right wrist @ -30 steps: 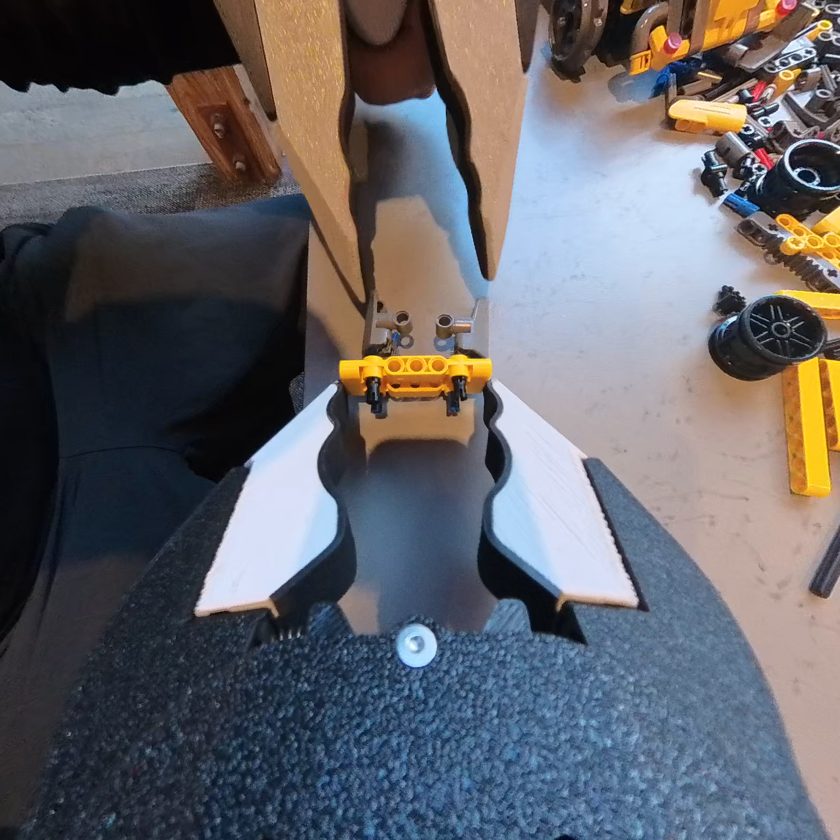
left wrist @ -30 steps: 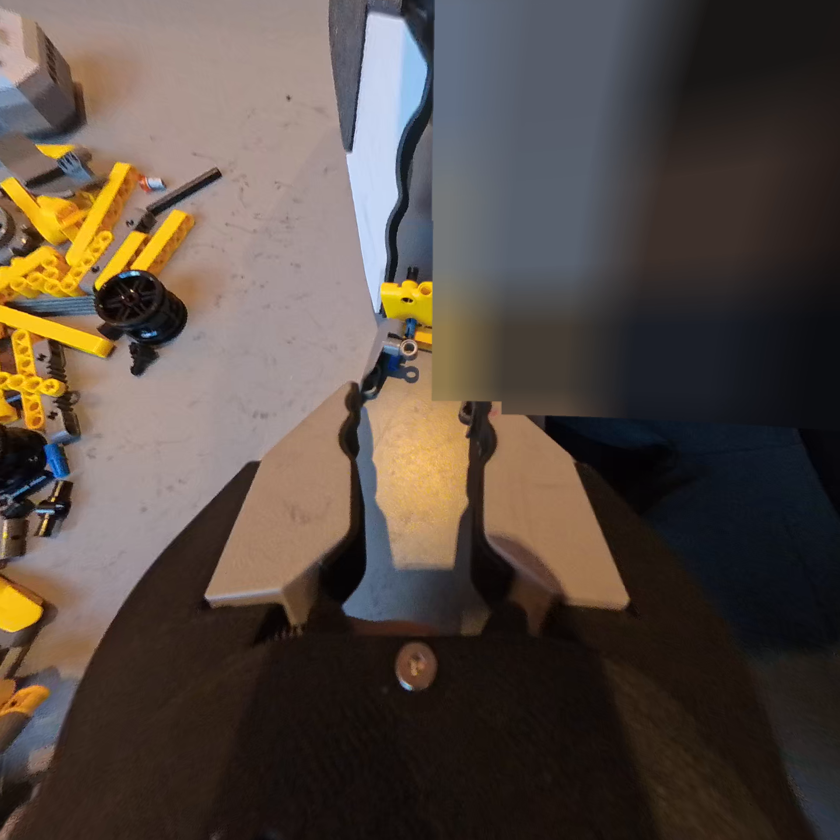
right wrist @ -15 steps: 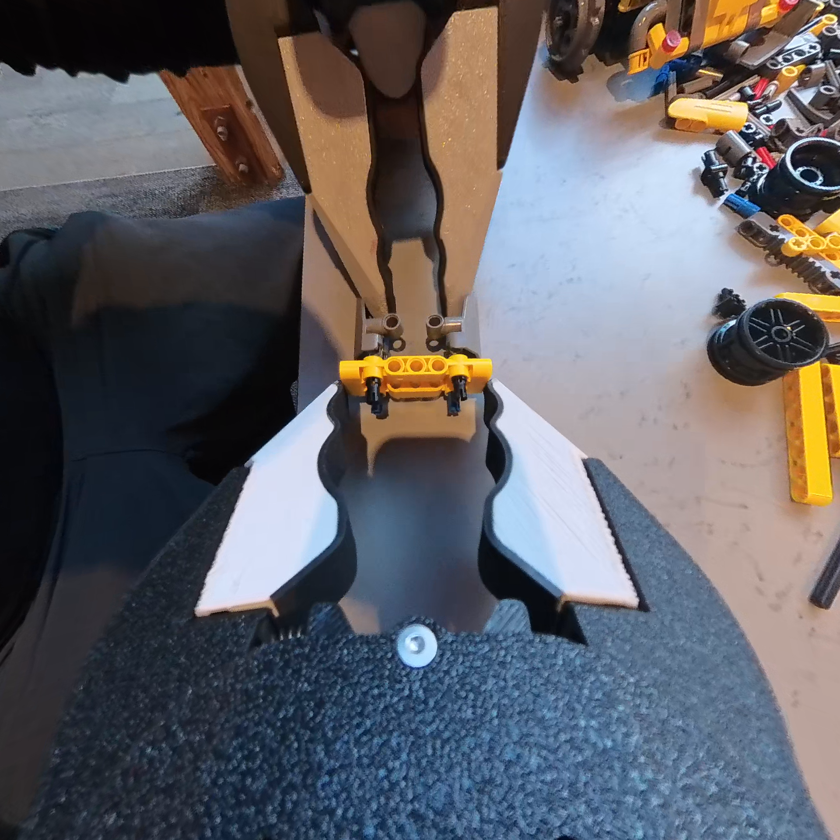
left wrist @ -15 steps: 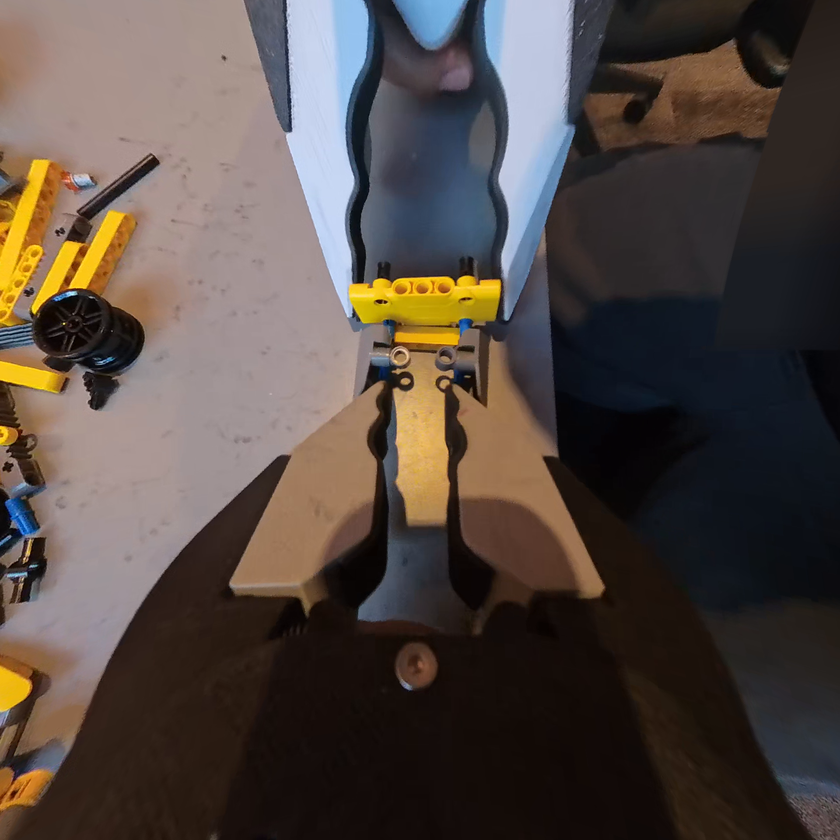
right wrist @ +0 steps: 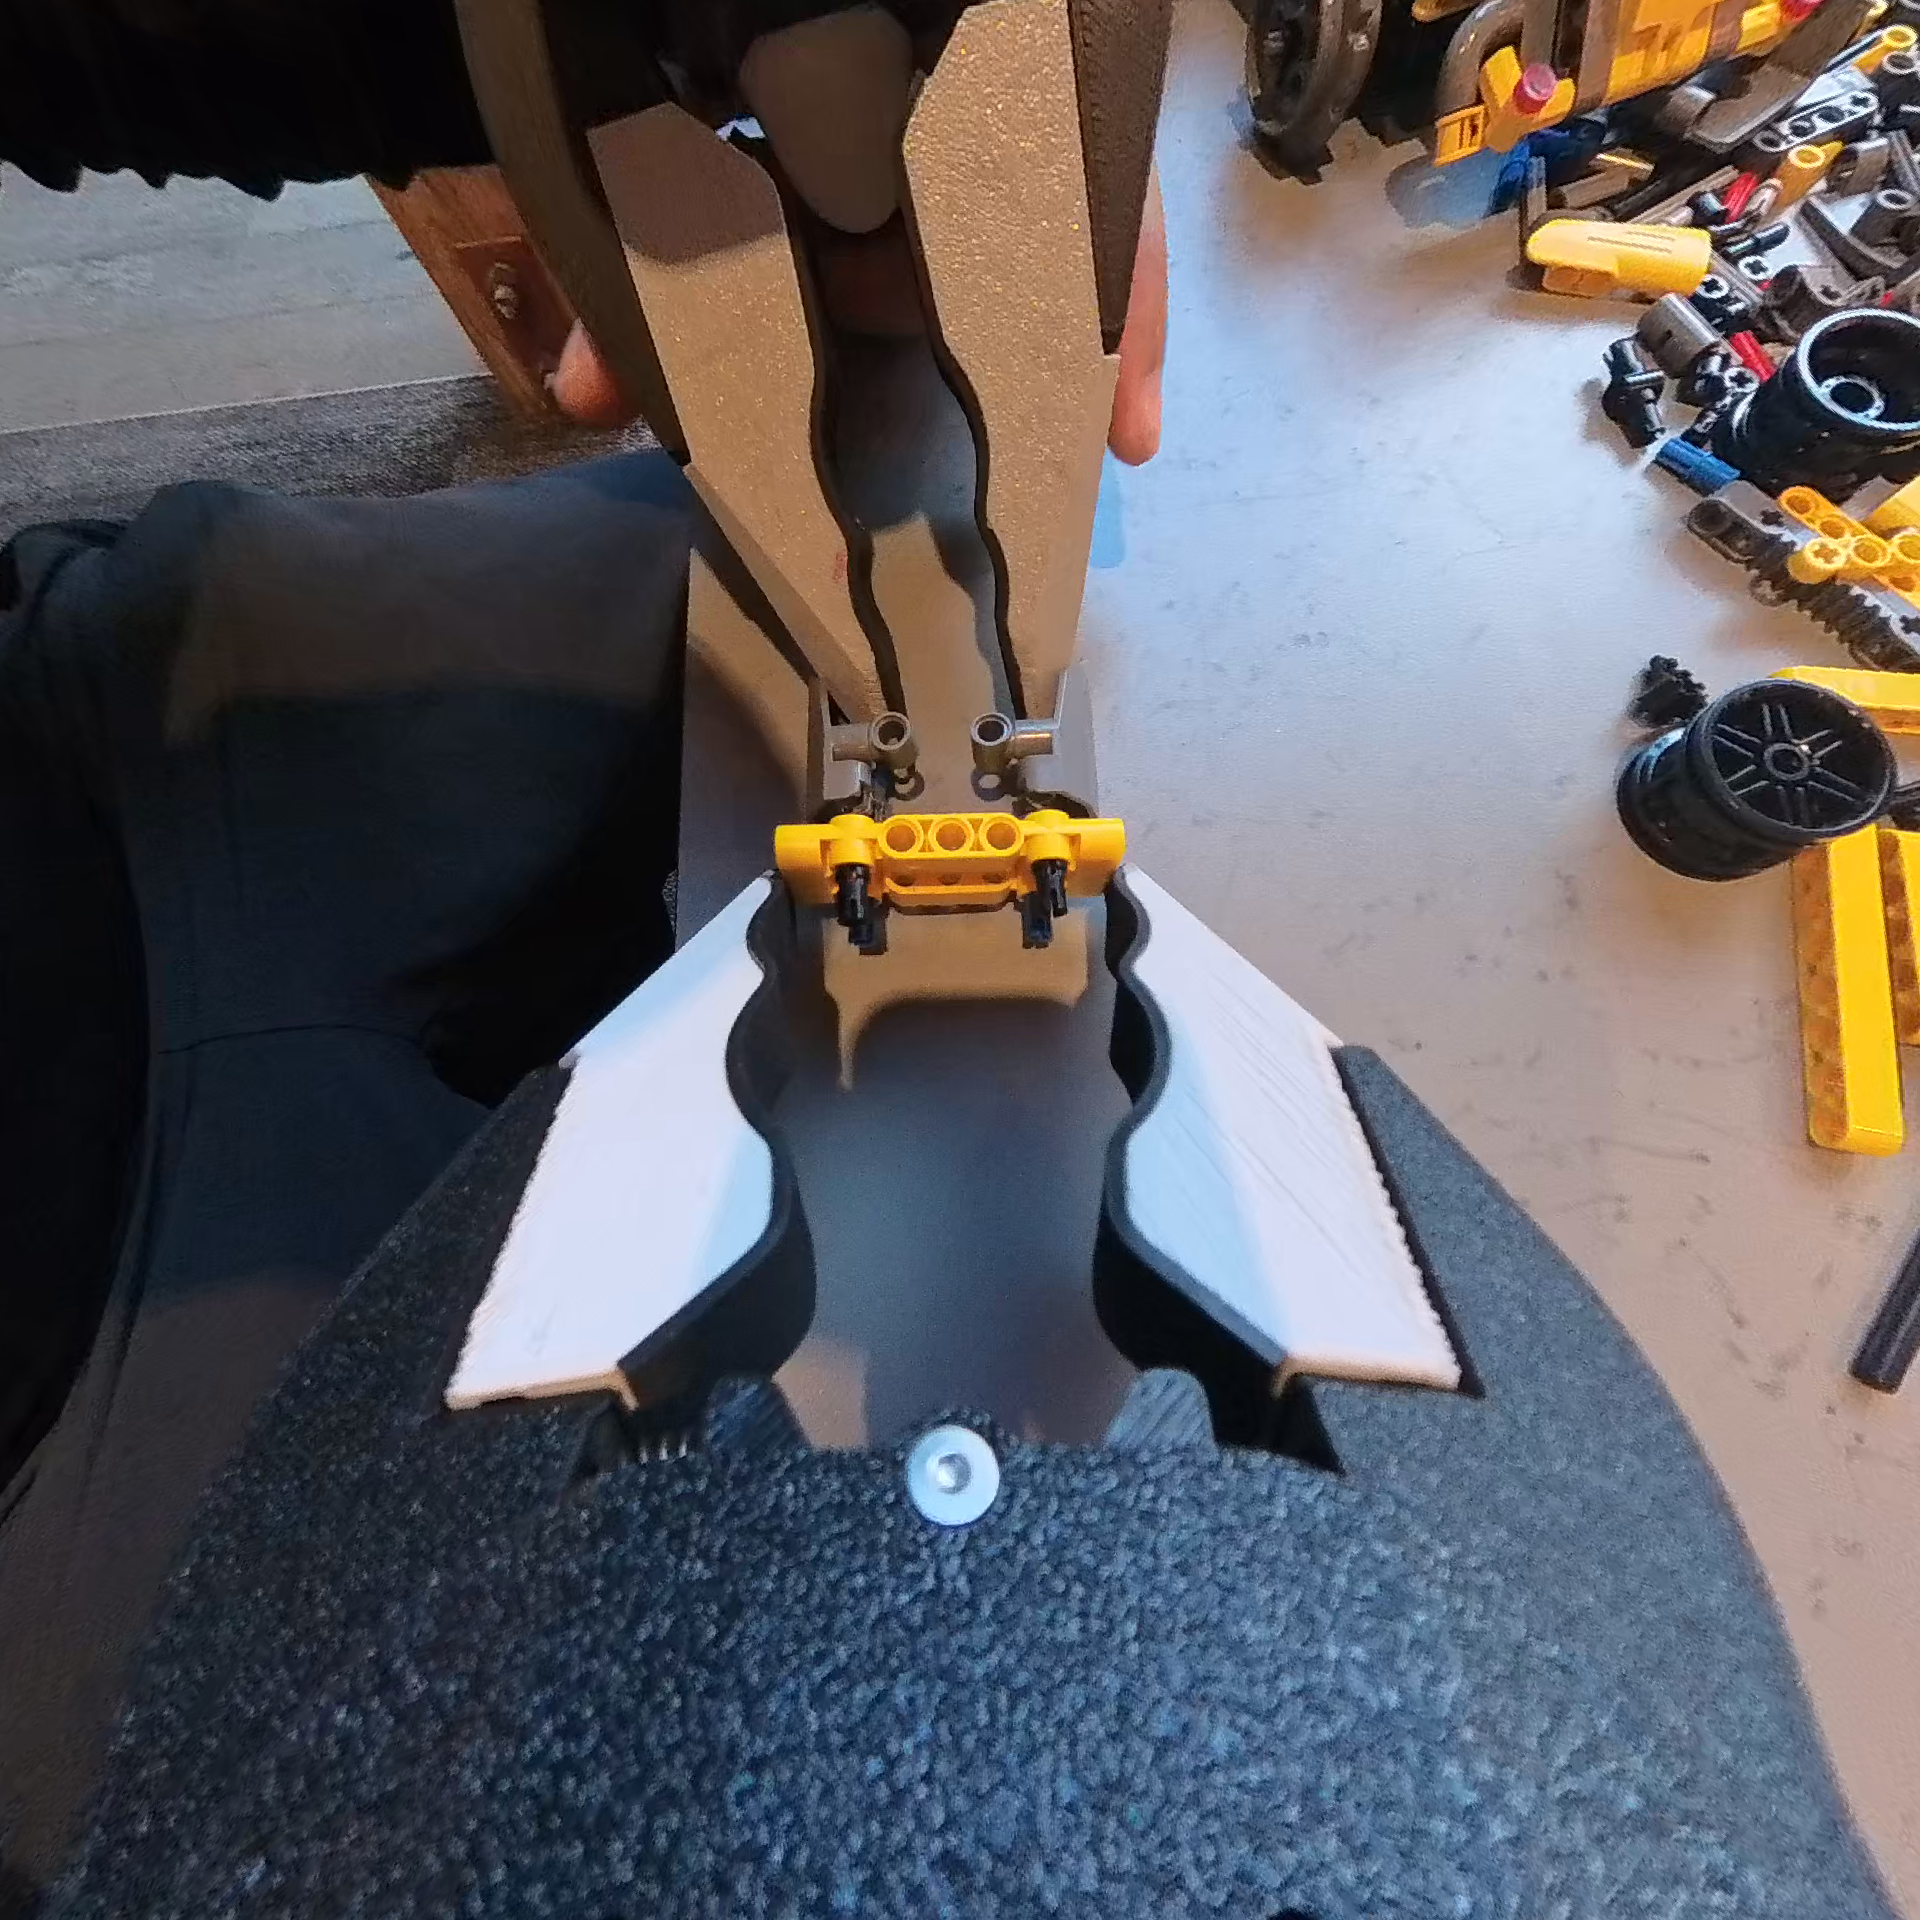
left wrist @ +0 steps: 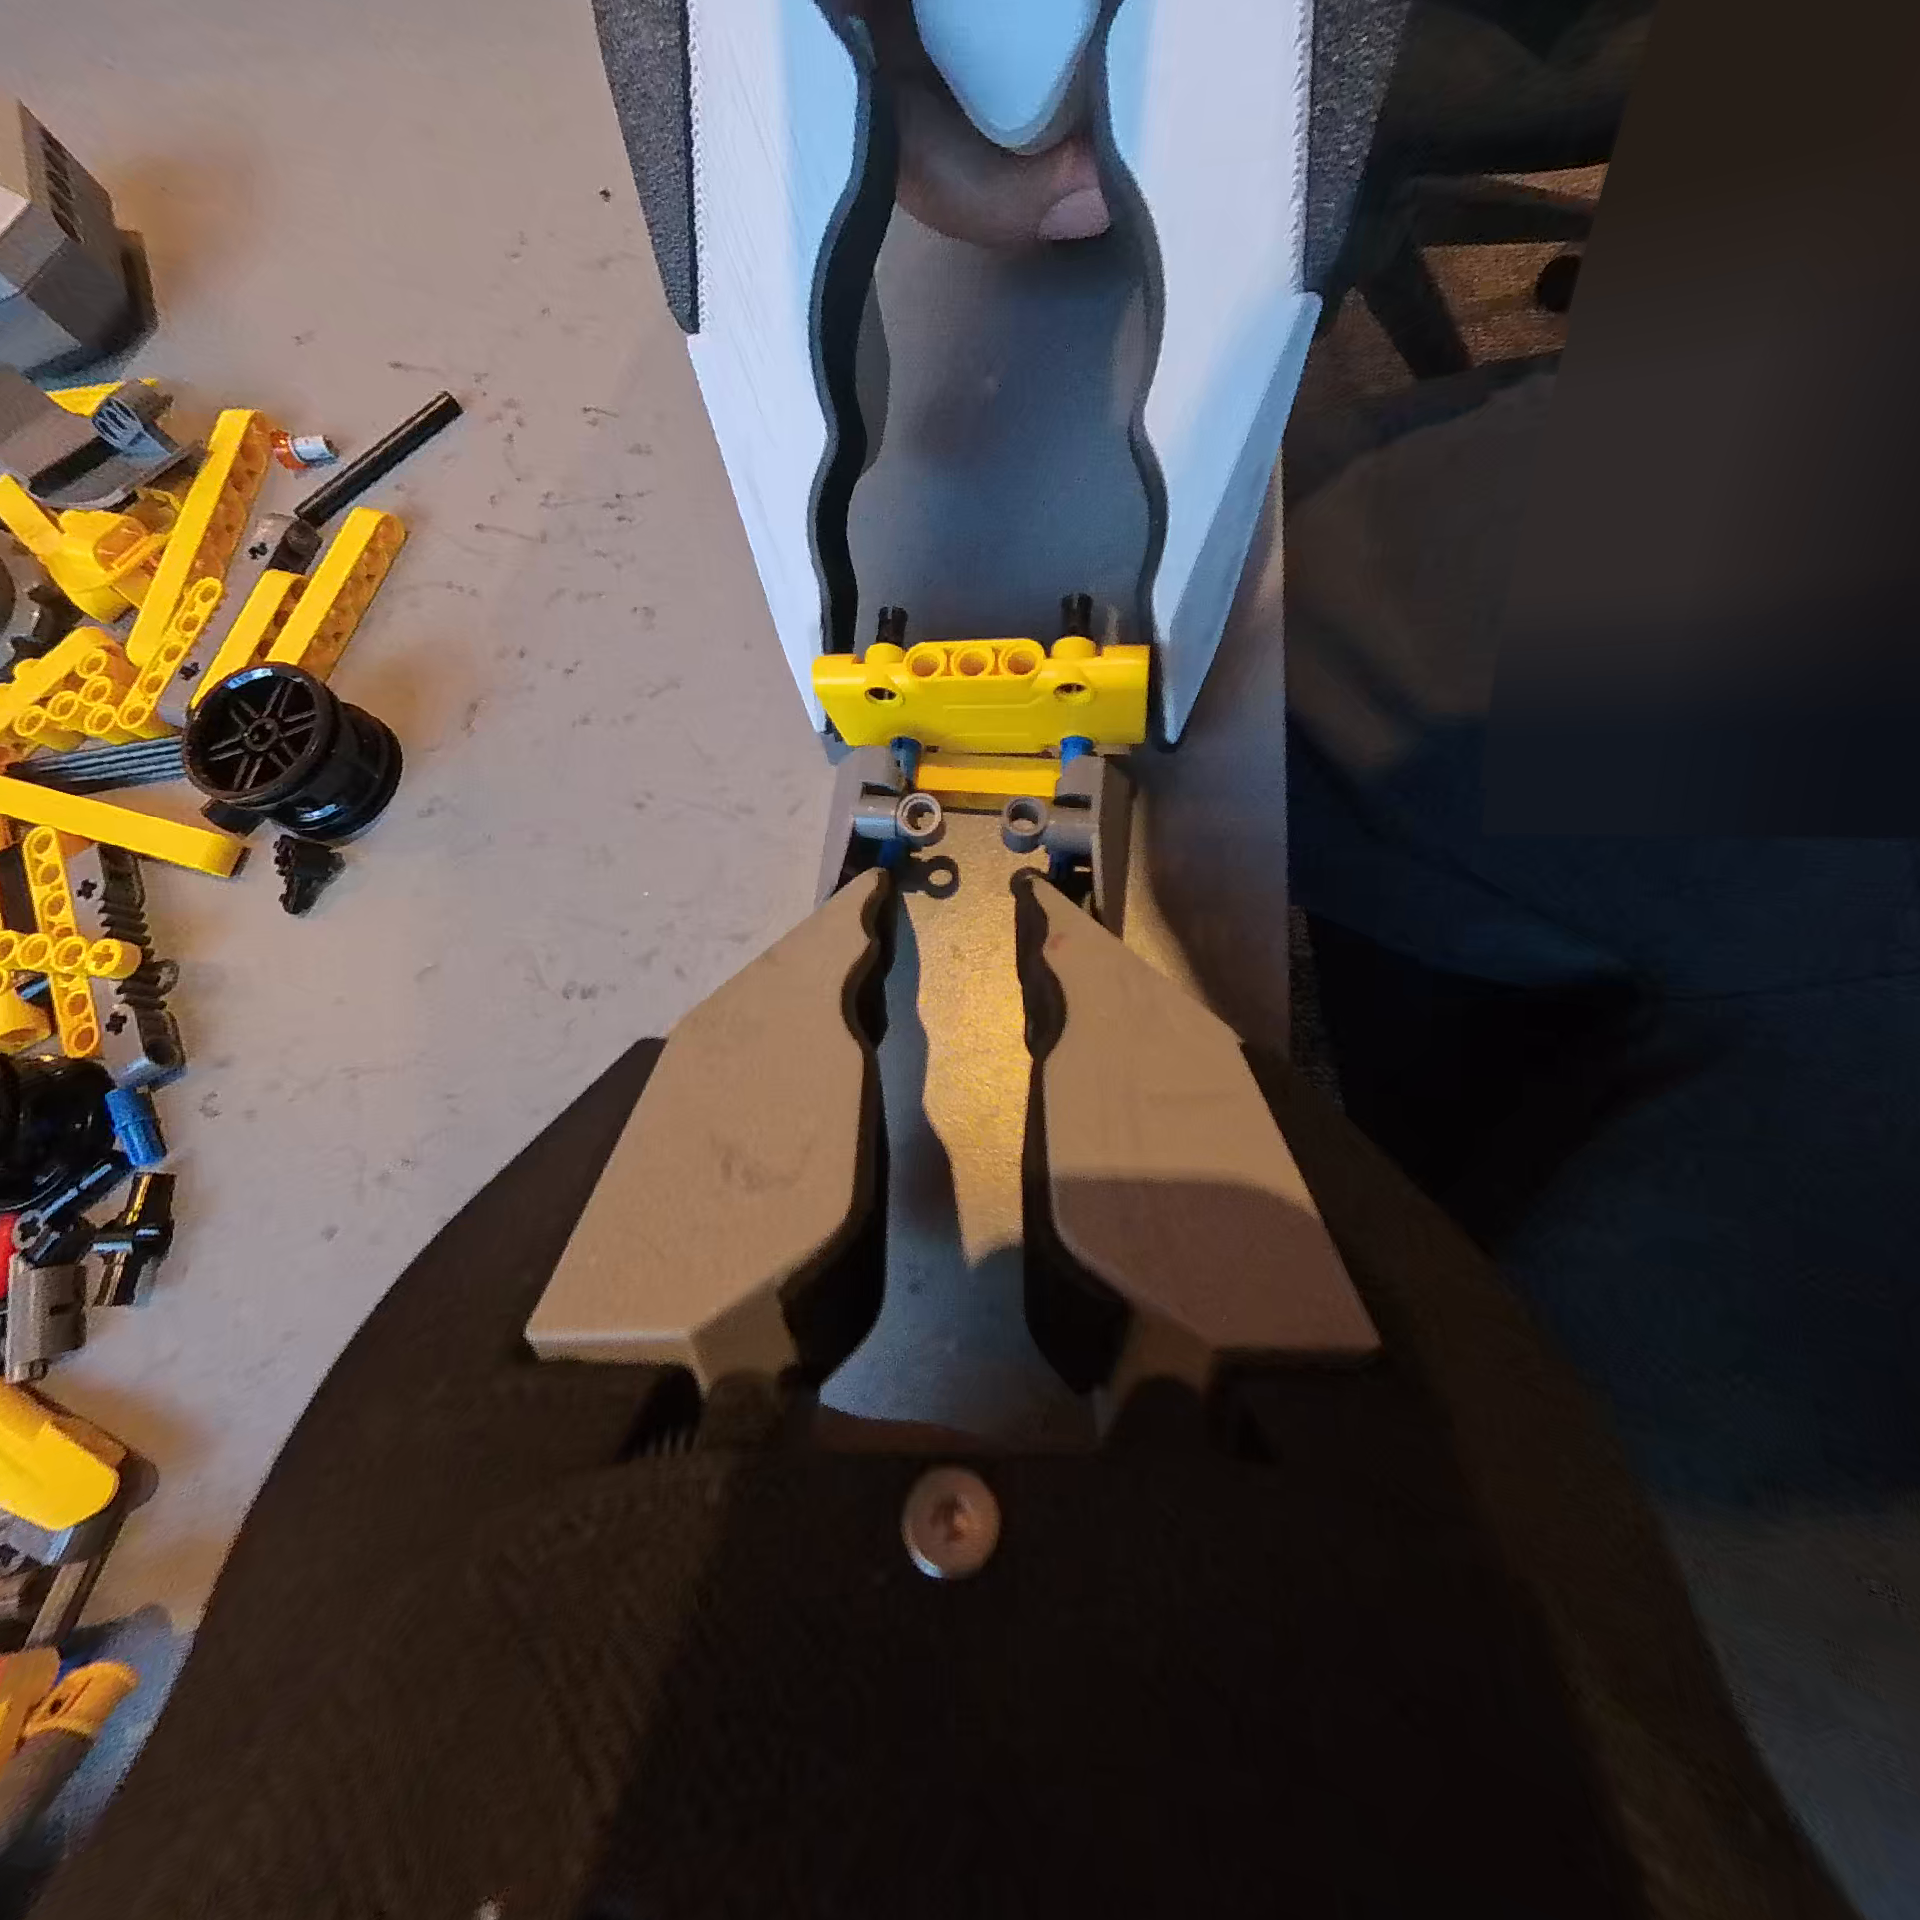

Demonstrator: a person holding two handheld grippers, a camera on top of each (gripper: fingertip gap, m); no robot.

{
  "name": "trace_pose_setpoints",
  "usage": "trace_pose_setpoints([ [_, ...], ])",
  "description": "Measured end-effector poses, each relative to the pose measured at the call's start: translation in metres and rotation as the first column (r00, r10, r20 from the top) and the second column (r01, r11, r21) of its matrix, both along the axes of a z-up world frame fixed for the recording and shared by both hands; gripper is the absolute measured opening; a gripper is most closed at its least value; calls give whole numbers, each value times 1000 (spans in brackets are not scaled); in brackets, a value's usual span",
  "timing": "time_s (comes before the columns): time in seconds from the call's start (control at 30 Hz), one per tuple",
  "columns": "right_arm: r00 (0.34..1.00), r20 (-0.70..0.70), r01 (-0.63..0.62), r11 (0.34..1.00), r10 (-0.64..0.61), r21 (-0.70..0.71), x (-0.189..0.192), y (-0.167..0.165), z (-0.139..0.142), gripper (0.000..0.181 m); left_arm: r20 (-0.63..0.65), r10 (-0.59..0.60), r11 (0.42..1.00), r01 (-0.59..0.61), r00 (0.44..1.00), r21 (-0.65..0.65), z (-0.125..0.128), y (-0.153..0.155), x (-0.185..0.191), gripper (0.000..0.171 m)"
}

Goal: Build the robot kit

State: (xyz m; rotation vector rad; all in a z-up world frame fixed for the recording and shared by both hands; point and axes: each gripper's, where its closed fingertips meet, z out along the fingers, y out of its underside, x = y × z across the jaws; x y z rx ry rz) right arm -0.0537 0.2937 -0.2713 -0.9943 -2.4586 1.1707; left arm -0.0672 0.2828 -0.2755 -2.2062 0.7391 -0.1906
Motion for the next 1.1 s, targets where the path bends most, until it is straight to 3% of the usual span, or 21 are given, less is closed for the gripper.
trace_pose_setpoints([
  [0.4, 1000, -6, -3, 1000, 3, 10, -1, 0, 0, 59, 49, 10, 999, -9, 999, -34, 0, -2, 0, 21],
  [0.63, 1000, -8, -6, 1000, 6, 10, -1, 0, 0, 59, -28, 4, 1000, -4, 1000, 16, 1, -3, -2, 23],
  [0.8, 1000, -7, -8, 1000, 8, 8, -1, 0, 0, 59, 14, 10, 1000, -10, 1000, 17, 4, -5, -3, 28],
  [1.1, 1000, -12, -5, 1000, 5, 13, -2, 0, 0, 59, -29, 23, 1000, -22, 999, 22, 1, -2, -1, 23],
])
